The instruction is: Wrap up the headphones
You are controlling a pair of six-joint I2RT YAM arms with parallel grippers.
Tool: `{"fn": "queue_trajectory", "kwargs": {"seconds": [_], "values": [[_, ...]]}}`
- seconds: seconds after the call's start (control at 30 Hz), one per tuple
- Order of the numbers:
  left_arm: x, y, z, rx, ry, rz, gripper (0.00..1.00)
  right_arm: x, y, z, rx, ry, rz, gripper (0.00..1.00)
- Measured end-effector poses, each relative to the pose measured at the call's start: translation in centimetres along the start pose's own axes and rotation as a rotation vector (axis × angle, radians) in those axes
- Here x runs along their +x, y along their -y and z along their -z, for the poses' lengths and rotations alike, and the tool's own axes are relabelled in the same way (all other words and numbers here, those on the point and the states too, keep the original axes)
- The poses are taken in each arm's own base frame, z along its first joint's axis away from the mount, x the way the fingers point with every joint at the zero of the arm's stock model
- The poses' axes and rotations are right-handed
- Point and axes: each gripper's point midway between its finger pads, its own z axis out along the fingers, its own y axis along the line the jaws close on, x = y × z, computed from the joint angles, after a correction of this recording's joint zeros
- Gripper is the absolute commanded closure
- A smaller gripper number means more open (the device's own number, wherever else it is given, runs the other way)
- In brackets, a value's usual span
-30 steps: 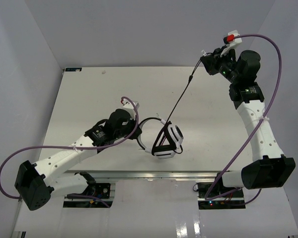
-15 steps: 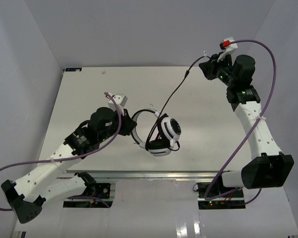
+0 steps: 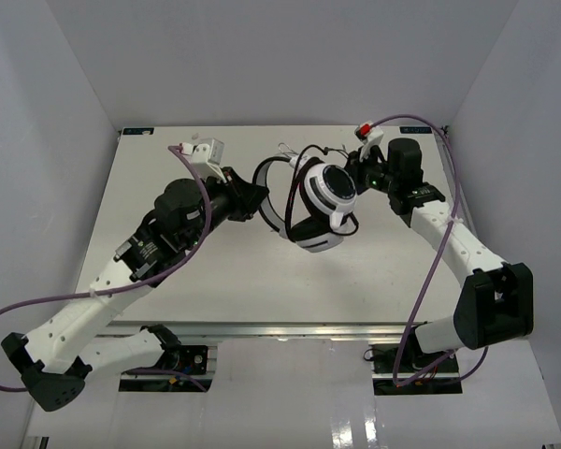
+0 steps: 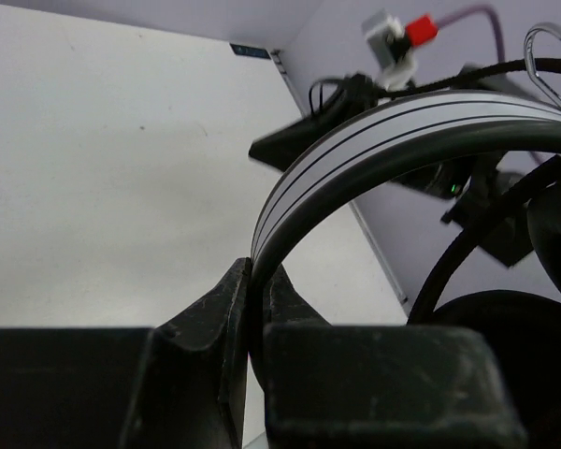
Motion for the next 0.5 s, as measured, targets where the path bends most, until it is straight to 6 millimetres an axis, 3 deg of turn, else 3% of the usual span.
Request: {"fn": "queue_trajectory", "kwargs": {"seconds": [0.2,0.5], "values": [[-0.9,-1.5,-3.7,-0.093,0.123,0.141,1.0,4.5,-1.8,-0.5,-0.064,-0.08,-0.03,0.92],[2.1,-8.8,-7.5,-0.33,0.206,0.365,1.0,6.7,-4.7,0.5,-0.156,-0.076,-0.055,0.92]]}}
